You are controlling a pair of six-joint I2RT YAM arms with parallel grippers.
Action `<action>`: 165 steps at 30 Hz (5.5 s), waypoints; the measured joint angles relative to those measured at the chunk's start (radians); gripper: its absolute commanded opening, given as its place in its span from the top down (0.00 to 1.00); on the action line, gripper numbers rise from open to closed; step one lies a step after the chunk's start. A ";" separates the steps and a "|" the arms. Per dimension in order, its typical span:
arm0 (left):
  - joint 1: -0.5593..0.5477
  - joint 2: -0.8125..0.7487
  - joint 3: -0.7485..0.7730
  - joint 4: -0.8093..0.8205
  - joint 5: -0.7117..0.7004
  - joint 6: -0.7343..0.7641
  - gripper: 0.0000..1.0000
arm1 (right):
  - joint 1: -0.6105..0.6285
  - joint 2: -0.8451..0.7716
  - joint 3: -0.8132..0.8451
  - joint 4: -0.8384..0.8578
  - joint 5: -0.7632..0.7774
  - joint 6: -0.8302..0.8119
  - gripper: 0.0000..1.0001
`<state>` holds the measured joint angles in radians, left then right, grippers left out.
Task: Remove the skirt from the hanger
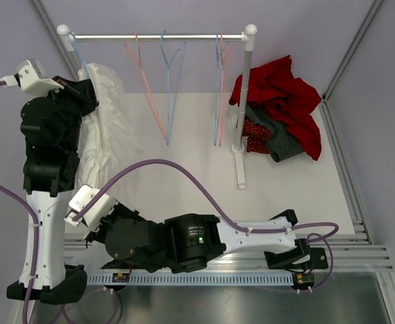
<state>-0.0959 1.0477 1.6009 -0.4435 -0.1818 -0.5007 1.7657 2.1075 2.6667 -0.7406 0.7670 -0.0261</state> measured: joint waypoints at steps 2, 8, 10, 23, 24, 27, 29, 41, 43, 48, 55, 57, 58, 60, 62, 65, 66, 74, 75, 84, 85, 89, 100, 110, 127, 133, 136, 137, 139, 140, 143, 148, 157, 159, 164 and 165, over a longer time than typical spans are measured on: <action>-0.036 -0.034 -0.066 0.027 -0.011 -0.043 1.00 | 0.002 -0.013 -0.062 0.045 0.000 -0.064 1.00; -0.110 -0.092 -0.172 0.048 0.029 -0.132 1.00 | -0.061 -0.017 -0.090 0.119 -0.030 -0.198 0.99; -0.129 -0.102 -0.158 0.024 0.057 -0.129 1.00 | -0.097 -0.026 -0.108 0.147 -0.037 -0.233 0.97; -0.135 -0.240 -0.148 -0.048 0.139 -0.114 1.00 | -0.216 -0.094 -0.214 0.187 -0.070 -0.257 1.00; -0.135 -0.232 -0.152 -0.046 0.135 -0.118 1.00 | -0.214 -0.109 -0.246 0.187 -0.077 -0.232 1.00; -0.135 -0.169 -0.124 -0.041 0.129 -0.121 1.00 | -0.206 -0.182 -0.409 0.194 -0.092 -0.162 1.00; -0.136 -0.117 -0.081 -0.040 0.129 -0.118 1.00 | -0.201 -0.210 -0.496 0.191 -0.101 -0.122 1.00; -0.137 -0.036 0.286 -0.330 0.239 -0.032 1.00 | -0.197 -0.264 -0.635 0.216 -0.034 -0.101 0.01; -0.137 -0.039 0.357 -0.439 0.238 -0.015 1.00 | -0.201 -0.303 -0.689 0.230 -0.016 -0.103 0.01; -0.137 -0.096 0.363 -0.612 0.223 -0.001 1.00 | -0.248 -0.402 -0.803 0.247 -0.032 -0.068 0.00; -0.137 -0.196 0.276 -0.718 0.167 0.003 1.00 | -0.419 -0.369 -0.905 0.291 -0.164 0.050 0.01; -0.137 -0.198 0.276 -0.720 0.159 0.005 1.00 | -0.452 -0.293 -0.890 0.301 -0.209 0.072 0.01; -0.137 -0.198 0.276 -0.721 0.156 0.007 1.00 | -0.463 -0.250 -0.873 0.305 -0.234 0.081 0.01; -0.137 -0.198 0.276 -0.723 0.150 0.010 1.00 | -0.480 -0.153 -0.824 0.303 -0.275 0.093 0.00; -0.137 -0.198 0.275 -0.722 0.147 0.014 1.00 | -0.492 -0.065 -0.764 0.299 -0.315 0.100 0.01; -0.137 -0.213 0.249 -0.717 0.146 0.019 1.00 | -0.513 0.035 -0.685 0.299 -0.361 0.108 0.00; -0.137 -0.217 0.242 -0.715 0.146 0.020 1.00 | -0.521 0.054 -0.670 0.301 -0.372 0.109 0.00; -0.137 -0.262 0.223 -0.696 0.104 0.031 1.00 | -0.655 0.148 -0.619 0.325 -0.459 0.137 0.01; -0.137 -0.268 0.222 -0.689 0.095 0.032 1.00 | -0.681 0.166 -0.607 0.331 -0.470 0.139 0.00; -0.137 -0.283 0.176 -0.631 0.045 0.047 1.00 | -0.816 0.385 -0.434 0.325 -0.519 0.144 0.01; -0.137 -0.283 0.165 -0.628 0.044 0.048 1.00 | -0.817 0.400 -0.434 0.323 -0.528 0.147 0.01; -0.137 -0.283 0.138 -0.618 0.043 0.048 1.00 | -0.806 0.437 -0.441 0.321 -0.578 0.164 0.22; -0.137 -0.284 0.134 -0.598 0.043 0.048 1.00 | -0.789 0.249 -0.818 0.446 -0.668 0.242 1.00; -0.137 -0.282 0.096 -0.592 0.024 0.053 1.00 | -0.464 -0.423 -1.291 0.404 -0.393 0.288 1.00; -0.137 -0.222 0.092 -0.524 0.028 0.064 1.00 | -0.719 -0.886 -0.831 0.336 0.057 -0.183 1.00; -0.137 -0.181 0.103 -0.521 0.027 0.095 1.00 | -0.984 -0.668 -0.519 0.295 -0.065 -0.292 1.00; -0.137 -0.156 0.116 -0.521 0.027 0.112 1.00 | -1.191 -0.536 -0.366 0.278 -0.173 -0.278 1.00; -0.137 -0.146 0.124 -0.520 0.027 0.118 1.00 | -1.264 -0.488 -0.319 0.277 -0.201 -0.262 1.00; -0.137 -0.124 0.147 -0.520 0.023 0.133 1.00 | -1.386 -0.400 -0.249 0.274 -0.249 -0.222 1.00; -0.137 -0.114 0.159 -0.519 0.021 0.139 1.00 | -1.444 -0.356 -0.227 0.277 -0.273 -0.194 1.00; -0.137 -0.065 0.217 -0.510 0.014 0.165 1.00 | -1.568 -0.253 -0.231 0.290 -0.336 -0.116 1.00; -0.137 0.016 0.276 -0.465 0.009 0.195 1.00 | -1.614 -0.143 -0.333 0.343 -0.418 -0.029 1.00; -0.137 0.270 0.510 -0.381 0.007 0.233 1.00 | -1.635 0.068 -0.346 0.358 -0.562 0.105 0.50; -0.137 0.309 0.531 -0.364 -0.001 0.245 1.00 | -1.640 0.050 -0.436 0.378 -0.592 0.134 0.34; -0.137 0.373 0.537 -0.345 -0.011 0.257 1.00 | -1.644 -0.134 -0.854 0.454 -0.655 0.200 0.01; -0.137 0.377 0.522 -0.334 -0.011 0.257 1.00 | -1.644 -0.172 -0.924 0.476 -0.658 0.211 0.00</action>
<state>-0.2325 1.4250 2.1231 -0.7773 -0.1932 -0.2436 0.1219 1.9358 1.7424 -0.2649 0.1085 0.1852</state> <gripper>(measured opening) 0.018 0.964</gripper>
